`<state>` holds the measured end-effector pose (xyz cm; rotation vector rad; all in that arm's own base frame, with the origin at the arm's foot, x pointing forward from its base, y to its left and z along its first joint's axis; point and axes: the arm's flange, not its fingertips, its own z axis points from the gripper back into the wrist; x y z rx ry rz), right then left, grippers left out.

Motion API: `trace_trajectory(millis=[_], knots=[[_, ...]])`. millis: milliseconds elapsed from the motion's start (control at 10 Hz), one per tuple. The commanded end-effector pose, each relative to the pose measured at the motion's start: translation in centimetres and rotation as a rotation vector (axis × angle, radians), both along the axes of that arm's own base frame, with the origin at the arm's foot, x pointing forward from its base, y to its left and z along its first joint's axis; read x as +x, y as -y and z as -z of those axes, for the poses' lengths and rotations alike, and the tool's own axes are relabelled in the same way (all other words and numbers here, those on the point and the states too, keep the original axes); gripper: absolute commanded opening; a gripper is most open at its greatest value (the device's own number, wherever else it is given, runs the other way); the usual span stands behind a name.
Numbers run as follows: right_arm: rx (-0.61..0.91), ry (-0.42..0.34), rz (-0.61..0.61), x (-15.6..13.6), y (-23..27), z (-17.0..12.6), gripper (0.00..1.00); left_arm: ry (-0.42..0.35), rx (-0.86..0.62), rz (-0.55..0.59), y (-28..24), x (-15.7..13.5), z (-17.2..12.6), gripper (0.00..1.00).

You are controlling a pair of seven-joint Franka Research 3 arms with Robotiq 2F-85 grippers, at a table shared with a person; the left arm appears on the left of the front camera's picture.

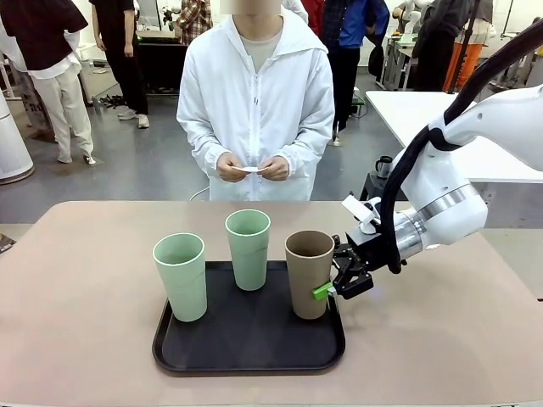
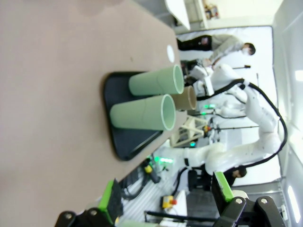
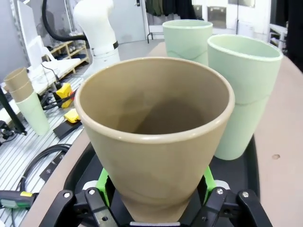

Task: Place coasters on the table and set cups on them.
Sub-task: Pick up one Reusable plastic cup and place it on a coaster set by the human.

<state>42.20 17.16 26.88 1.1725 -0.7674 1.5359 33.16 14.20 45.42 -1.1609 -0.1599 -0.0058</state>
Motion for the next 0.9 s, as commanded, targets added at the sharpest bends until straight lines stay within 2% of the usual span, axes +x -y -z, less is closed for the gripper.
trace_trajectory(millis=[0,200,400,500,700,800], knots=[[0.018,0.01,0.097,-2.5,1.2,-5.3,0.0,0.008,-0.011,-0.002,0.1,0.0,-0.1,1.0],[0.004,0.065,0.203,-4.9,2.7,-11.2,0.0,0.008,-0.011,-0.002,0.1,0.0,-0.1,1.0],[0.028,0.101,0.271,-5.8,4.0,-15.0,0.0,0.008,-0.011,-0.002,0.1,0.0,-0.1,1.0],[0.035,0.098,0.286,-5.6,4.4,-15.9,0.0,0.008,-0.011,-0.002,0.1,0.0,-0.1,1.0],[0.021,0.042,0.381,-4.8,4.8,-16.1,0.0,0.008,-0.011,-0.002,0.1,0.0,-0.1,1.0],[0.021,0.107,0.268,-5.4,5.0,-17.2,0.0,0.008,-0.011,-0.002,0.1,0.0,-0.1,1.0]])
